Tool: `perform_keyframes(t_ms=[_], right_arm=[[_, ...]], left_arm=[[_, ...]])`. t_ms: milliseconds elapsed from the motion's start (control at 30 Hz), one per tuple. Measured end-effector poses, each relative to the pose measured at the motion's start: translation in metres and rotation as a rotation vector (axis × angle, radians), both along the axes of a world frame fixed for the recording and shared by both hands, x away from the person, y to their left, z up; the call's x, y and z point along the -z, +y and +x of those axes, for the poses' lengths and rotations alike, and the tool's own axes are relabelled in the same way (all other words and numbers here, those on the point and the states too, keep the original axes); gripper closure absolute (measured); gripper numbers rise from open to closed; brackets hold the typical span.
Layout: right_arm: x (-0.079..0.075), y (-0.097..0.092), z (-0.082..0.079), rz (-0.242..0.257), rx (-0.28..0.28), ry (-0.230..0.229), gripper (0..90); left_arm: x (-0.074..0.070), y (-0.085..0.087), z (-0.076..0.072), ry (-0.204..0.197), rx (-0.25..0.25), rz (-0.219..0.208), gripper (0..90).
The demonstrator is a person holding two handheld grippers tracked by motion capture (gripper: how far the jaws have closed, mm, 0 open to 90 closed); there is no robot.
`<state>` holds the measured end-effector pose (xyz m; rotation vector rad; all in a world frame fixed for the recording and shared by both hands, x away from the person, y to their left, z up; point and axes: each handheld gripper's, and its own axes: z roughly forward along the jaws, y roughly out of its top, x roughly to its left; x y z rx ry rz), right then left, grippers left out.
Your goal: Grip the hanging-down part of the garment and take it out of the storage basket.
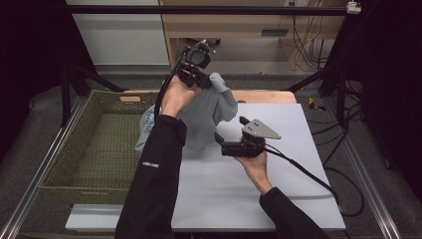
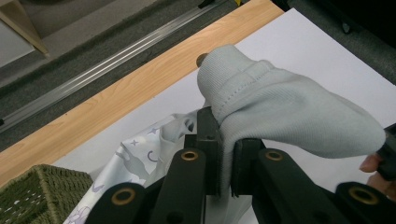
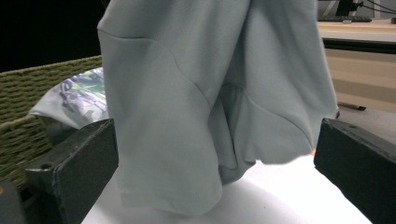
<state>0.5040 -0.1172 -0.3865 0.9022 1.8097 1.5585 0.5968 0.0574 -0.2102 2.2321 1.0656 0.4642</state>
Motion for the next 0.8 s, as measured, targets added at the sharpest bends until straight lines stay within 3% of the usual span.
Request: perform_keyframes(t_ms=[100,367,433,600,800], right_arm=[[0.000,0.009,0.008,0.009,-0.010,0.005,0.3],[0.007,0.029,0.027,-0.039,-0.023,0.009,1.2],[0.007,0.034,0.031,-0.028,-0.025,0.028,1.5],[0.011,0.045,0.042,-0.058,-0.024,0.010,2.9],[0.014,0.058,0.052,-0.034,-0.024,0.032,5.7]], left_arm=[[0.000,0.000,0.000,0.000,0.005,0.012,83.9],[0.000,-0.003,0.000,-0.002,0.009,0.020,83.9],[-0.001,-0.003,0.000,-0.005,0.011,0.026,83.8],[-0.002,-0.003,-0.002,-0.008,0.008,0.023,83.9],[-0.003,-0.002,-0.004,-0.008,0.013,0.034,83.9]])
